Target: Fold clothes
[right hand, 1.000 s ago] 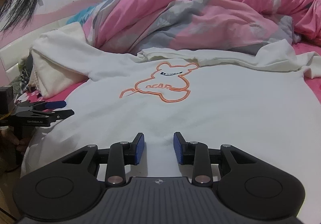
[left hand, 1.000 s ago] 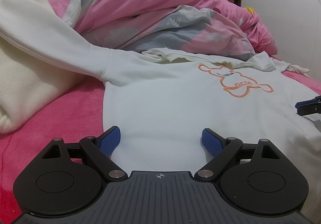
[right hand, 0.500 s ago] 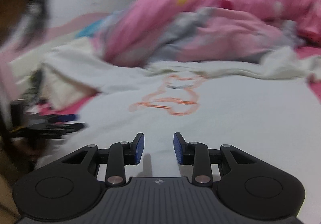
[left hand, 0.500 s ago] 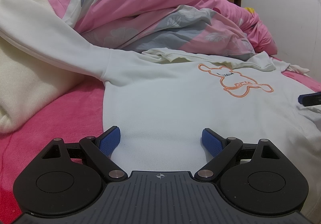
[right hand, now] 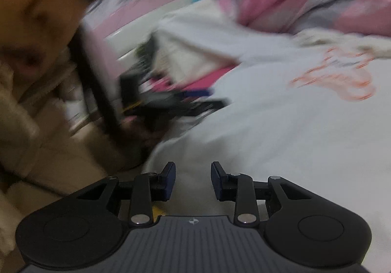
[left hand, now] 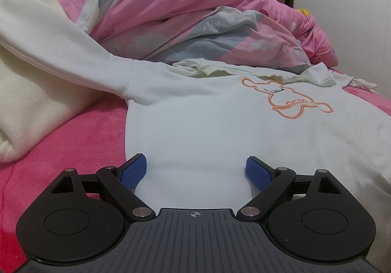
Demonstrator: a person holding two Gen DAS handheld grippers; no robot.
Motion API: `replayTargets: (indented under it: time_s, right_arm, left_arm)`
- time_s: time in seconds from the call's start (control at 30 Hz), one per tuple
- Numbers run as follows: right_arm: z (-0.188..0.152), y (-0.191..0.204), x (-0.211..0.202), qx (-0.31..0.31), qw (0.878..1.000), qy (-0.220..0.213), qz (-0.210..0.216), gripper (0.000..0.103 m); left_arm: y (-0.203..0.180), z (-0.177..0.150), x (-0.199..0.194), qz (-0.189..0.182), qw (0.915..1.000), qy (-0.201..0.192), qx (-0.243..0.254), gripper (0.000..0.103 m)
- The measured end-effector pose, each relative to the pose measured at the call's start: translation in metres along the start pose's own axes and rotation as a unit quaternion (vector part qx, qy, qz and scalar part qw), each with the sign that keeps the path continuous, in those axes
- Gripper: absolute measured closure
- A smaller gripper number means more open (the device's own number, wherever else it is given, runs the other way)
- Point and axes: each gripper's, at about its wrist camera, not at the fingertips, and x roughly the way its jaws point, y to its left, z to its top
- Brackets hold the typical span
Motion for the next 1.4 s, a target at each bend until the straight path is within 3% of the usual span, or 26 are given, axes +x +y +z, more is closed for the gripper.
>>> replayTargets:
  time_s: [0.07,0.13,0.17,0.2,0.37,0.43,0.5,0.57,0.6,0.7,0.8,0.83,0.97,1.03,1.13,1.3,1.4]
  right_arm:
    - [0.009,-0.017,-0.009,0.027,0.996,-0.028,-0.081,0.069]
    - [0.02,-0.04,-0.016,0.063,0.98,-0.053,-0.179,0.069]
    - [0.023,-0.053,-0.014,0.085,0.969,-0.055,-0.224,0.071]
    - [0.024,-0.06,-0.011,0.099,0.964,-0.05,-0.243,0.083]
    - [0.006,-0.032,0.008,0.073,0.982,0.001,-0.175,0.086]
    - [-0.013,-0.003,0.012,0.071,0.993,0.039,-0.082,0.086]
    - [-0.03,0.024,0.015,0.067,0.995,0.073,0.008,0.086]
    - [-0.031,0.039,0.012,0.048,0.995,0.08,0.028,0.086]
    - [-0.028,0.042,0.008,0.038,0.997,0.073,0.017,0.086]
    - [-0.004,0.012,-0.01,0.067,0.995,0.003,-0.077,0.085]
    - [0.017,-0.032,-0.021,0.109,0.968,-0.042,-0.223,0.085]
    - [0.02,-0.041,-0.021,0.113,0.96,-0.048,-0.253,0.085]
    - [0.019,-0.057,-0.021,0.169,0.941,-0.062,-0.285,0.078]
    - [0.013,-0.047,-0.015,0.16,0.941,-0.071,-0.291,0.064]
    - [0.007,-0.028,-0.006,0.126,0.938,-0.072,-0.316,0.056]
    - [-0.001,0.005,0.021,0.036,0.924,-0.055,-0.376,0.055]
    - [-0.003,0.009,0.028,0.015,0.92,-0.056,-0.387,0.058]
  left_arm:
    - [0.0,0.0,0.0,0.001,1.0,0.0,0.0,0.013]
    - [0.0,0.0,0.0,0.001,1.0,0.0,0.001,0.013]
    - [0.0,0.0,0.0,0.002,1.0,0.0,0.002,0.013]
    - [-0.001,0.0,0.0,0.003,1.0,0.001,0.002,0.013]
    - [-0.001,0.0,0.0,0.004,1.0,0.002,0.003,0.013]
    - [-0.001,0.001,0.0,0.005,1.0,0.003,0.003,0.013]
    - [-0.002,0.001,-0.001,0.007,1.0,0.003,0.004,0.013]
    - [-0.002,0.0,-0.001,0.008,1.0,0.002,0.004,0.013]
    - [-0.002,0.0,-0.001,0.009,0.9999,0.002,0.004,0.013]
    - [-0.003,0.0,-0.002,0.012,0.9999,0.002,0.005,0.013]
    - [-0.003,0.0,-0.003,0.014,0.9999,0.001,0.006,0.013]
    - [-0.003,0.0,-0.003,0.015,0.9999,0.001,0.006,0.013]
    - [-0.003,0.0,-0.003,0.015,0.9999,0.001,0.006,0.013]
    - [-0.003,0.0,-0.003,0.015,0.9999,0.001,0.006,0.013]
    - [-0.003,0.0,-0.003,0.015,0.9999,0.001,0.006,0.012]
    - [-0.003,0.0,-0.003,0.015,0.9999,0.001,0.007,0.012]
    - [-0.003,0.0,-0.003,0.015,0.9999,0.001,0.007,0.012]
